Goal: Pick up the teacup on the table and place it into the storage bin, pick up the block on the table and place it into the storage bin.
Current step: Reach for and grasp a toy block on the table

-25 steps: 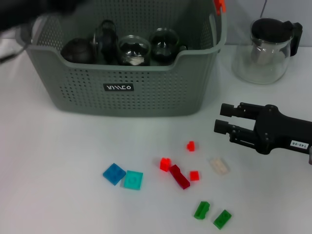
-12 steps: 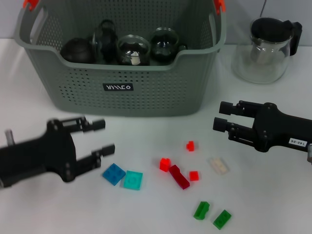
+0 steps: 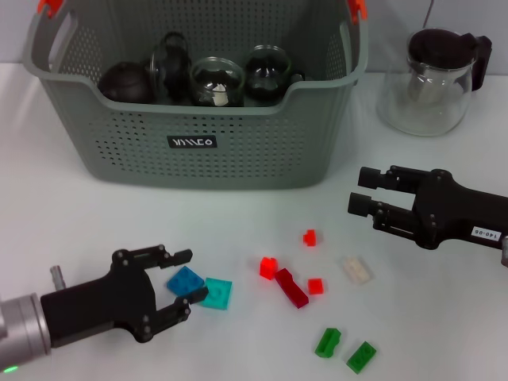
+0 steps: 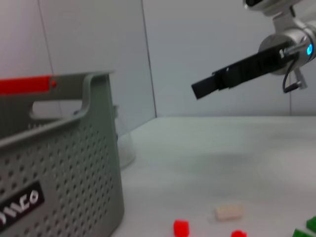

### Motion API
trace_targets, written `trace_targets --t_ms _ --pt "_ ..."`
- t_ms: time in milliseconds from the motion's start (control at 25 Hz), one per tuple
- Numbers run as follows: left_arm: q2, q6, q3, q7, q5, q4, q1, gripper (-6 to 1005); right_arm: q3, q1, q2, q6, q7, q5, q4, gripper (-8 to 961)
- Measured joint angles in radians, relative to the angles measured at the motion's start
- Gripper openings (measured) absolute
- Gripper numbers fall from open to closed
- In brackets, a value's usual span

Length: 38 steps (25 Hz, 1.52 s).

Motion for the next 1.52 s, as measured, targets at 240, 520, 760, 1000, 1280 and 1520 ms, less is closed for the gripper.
trace_targets --t_ms 240,520,760,1000,1280,1520 --pt "0.001 -0.09 0.001 0.014 0.002 -0.053 0.001 520 0.0 -0.002 0.0 0.0 0.0 0.0 0.0 552" --pt "0.001 -0.173 0.0 0.031 0.002 -0.085 0.003 523 0.0 0.0 0.0 0.0 -0.002 0.0 0.0 552" --pt "-0.001 -0.223 0.0 0.08 -0.003 -0.109 0.008 538 0.0 0.0 -0.001 0.0 -0.002 0.0 0.0 552" --pt "-0.001 -0.233 -0.014 0.09 -0.006 -0.12 0.008 558 0.0 0.001 -0.002 0.0 -0.002 0.0 0.0 552" --pt "0.0 -0.239 -0.042 0.091 -0.006 -0.131 0.002 556 0.0 0.001 -0.003 -0.001 -0.002 0.0 0.0 552" --pt "0.002 -0.246 -0.068 0.091 -0.006 -0.131 0.002 555 0.0 -0.001 -0.003 -0.006 -0.002 0.0 0.0 552"
